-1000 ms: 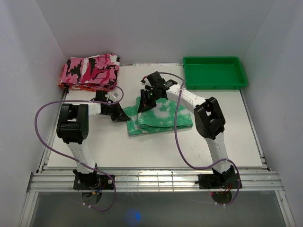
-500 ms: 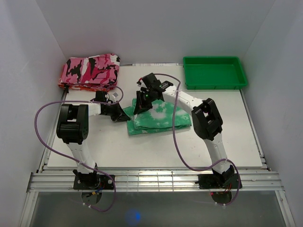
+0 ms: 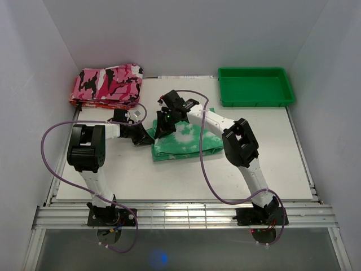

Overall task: Fold and stack the trousers
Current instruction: Fold the trousers

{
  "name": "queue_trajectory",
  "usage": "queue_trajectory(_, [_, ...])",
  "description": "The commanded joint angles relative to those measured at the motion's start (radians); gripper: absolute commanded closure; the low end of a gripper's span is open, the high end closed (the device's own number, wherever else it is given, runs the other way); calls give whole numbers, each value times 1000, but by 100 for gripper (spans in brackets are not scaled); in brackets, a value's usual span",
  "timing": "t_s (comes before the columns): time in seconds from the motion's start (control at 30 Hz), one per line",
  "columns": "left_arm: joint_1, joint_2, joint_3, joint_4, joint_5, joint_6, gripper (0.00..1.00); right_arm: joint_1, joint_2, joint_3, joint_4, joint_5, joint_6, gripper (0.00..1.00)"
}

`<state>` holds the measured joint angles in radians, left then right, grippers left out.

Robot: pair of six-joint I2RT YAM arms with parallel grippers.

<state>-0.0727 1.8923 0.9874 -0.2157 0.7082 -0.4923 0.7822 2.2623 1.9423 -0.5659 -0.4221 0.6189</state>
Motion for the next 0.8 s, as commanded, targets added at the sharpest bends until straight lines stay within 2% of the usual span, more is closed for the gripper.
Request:
queue_trajectory(0.0, [-21, 17, -33, 3, -150, 24, 100, 29, 9, 66, 44, -29, 44, 92])
queue_trajectory(0.43, [-26, 25, -18, -8, -150, 27, 99, 38, 81, 50, 50, -21, 76, 92])
queue_trajectory(0.53, [-22, 16, -6, -33, -148, 40, 93, 35, 88, 53, 52, -26, 77, 92])
queue_trajectory(0.57, [-22, 11, -3, -51, -145, 44, 84, 34, 88, 49, 52, -27, 77, 92])
queue_trajectory(0.6, [-21, 1, -1, -62, -145, 49, 80, 32, 88, 46, 54, -27, 77, 92])
queue_trajectory(0.7, [-4, -16, 17, -119, -144, 69, 74, 23, 86, 41, 57, -30, 77, 90])
queue_trajectory(0.73, [2, -21, 29, -137, -142, 75, 72, 19, 86, 44, 60, -35, 77, 89])
queue_trajectory(0.77, [8, -24, 34, -164, -141, 89, 71, 17, 86, 47, 66, -38, 74, 80])
